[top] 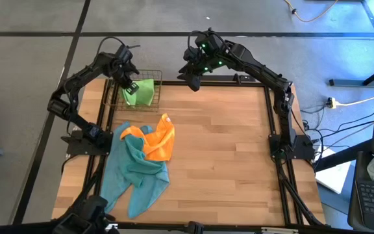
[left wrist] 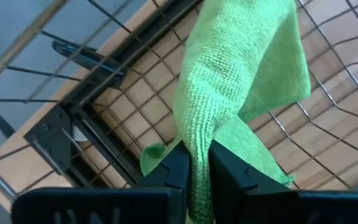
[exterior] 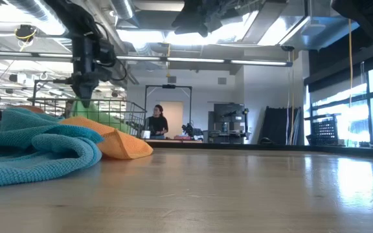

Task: Fold microfiber towels
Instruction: Put the folded green microfiber cloth into the wire basket

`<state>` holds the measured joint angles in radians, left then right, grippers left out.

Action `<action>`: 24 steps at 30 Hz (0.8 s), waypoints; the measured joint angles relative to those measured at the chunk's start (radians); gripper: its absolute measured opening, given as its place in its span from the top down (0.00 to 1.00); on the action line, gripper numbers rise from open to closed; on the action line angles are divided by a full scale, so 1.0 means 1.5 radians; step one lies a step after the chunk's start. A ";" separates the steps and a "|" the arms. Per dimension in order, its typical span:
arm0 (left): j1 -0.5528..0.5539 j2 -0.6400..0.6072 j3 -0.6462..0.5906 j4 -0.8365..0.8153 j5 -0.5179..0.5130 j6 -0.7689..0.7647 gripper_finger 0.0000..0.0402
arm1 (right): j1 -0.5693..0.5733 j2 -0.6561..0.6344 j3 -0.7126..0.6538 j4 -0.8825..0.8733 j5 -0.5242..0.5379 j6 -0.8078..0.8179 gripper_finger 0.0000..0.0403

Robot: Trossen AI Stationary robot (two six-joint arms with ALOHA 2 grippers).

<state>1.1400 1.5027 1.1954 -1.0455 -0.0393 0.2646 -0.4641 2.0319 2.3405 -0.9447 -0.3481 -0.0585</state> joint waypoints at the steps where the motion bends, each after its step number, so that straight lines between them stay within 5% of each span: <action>1: 0.000 0.000 0.000 0.003 -0.003 0.000 0.88 | 0.000 0.000 0.000 0.000 0.000 0.001 0.61; 15: 0.000 -0.006 0.000 0.007 -0.035 0.003 0.68 | 0.000 0.000 0.000 0.000 -0.001 0.001 0.61; 20: -0.014 -0.031 0.000 0.002 0.085 -0.015 0.69 | 0.000 0.000 0.000 0.000 0.000 0.000 0.61; 24: -0.030 -0.024 0.000 0.031 0.003 0.002 0.69 | 0.000 0.000 0.000 0.000 -0.001 0.000 0.61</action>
<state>1.0950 1.4670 1.1957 -0.9989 -0.0354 0.2682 -0.4641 2.0323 2.3405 -0.9451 -0.3492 -0.0591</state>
